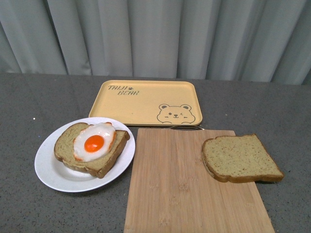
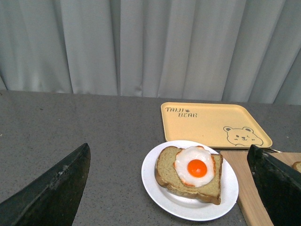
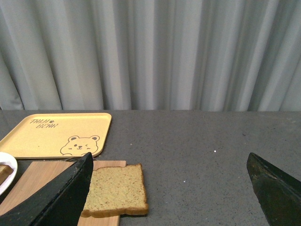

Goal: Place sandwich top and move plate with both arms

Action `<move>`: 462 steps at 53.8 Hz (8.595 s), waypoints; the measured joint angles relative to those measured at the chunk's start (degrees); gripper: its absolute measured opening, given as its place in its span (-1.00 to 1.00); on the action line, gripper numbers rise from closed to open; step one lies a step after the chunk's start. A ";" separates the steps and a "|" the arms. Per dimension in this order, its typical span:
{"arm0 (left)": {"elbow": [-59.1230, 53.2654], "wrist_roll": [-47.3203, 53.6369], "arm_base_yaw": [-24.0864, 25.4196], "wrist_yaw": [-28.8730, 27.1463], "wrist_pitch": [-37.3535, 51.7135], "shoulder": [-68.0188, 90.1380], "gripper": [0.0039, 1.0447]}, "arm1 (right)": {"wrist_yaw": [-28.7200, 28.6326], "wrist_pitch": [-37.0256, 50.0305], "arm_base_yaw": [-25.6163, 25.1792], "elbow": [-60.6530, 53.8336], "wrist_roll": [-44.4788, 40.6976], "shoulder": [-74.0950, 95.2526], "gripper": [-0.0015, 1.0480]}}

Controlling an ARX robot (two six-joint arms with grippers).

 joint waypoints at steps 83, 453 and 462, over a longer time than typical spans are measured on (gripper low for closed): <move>0.00 0.00 0.00 -0.02 0.00 0.00 0.88 | 0.00 0.00 0.00 0.00 0.00 0.00 0.82; 0.00 0.02 0.00 -0.02 0.00 -0.02 0.88 | 0.02 0.44 0.17 0.00 0.07 1.53 -0.98; 0.00 0.04 0.00 0.00 0.00 -0.02 0.88 | 0.02 0.11 0.17 0.00 0.00 0.00 -0.68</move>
